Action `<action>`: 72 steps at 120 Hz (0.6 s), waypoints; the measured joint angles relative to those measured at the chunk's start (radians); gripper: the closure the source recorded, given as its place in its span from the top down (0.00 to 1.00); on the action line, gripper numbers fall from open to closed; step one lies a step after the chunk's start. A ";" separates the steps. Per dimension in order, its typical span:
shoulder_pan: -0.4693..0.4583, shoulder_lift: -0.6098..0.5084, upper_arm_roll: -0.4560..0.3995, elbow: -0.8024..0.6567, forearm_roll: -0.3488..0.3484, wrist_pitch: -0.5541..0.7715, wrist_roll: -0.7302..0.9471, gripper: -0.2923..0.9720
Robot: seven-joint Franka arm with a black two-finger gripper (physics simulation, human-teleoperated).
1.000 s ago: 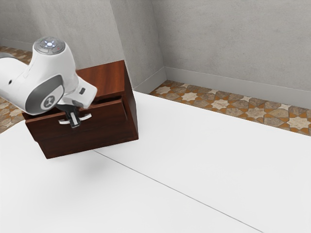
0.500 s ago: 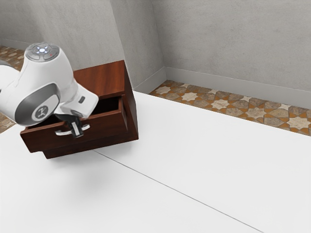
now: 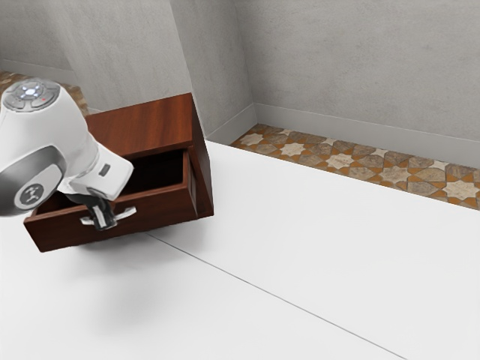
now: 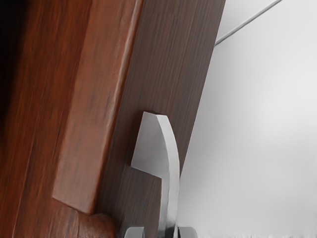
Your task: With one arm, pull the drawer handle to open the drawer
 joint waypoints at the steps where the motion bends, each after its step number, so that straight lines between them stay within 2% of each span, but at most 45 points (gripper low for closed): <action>1: 0.000 -0.002 0.000 -0.002 0.000 0.000 0.000 0.21; 41: -0.006 -0.084 -0.038 -0.081 -0.001 -0.004 -0.018 0.23; 72: -0.006 -0.094 -0.052 -0.092 -0.001 -0.011 -0.036 0.26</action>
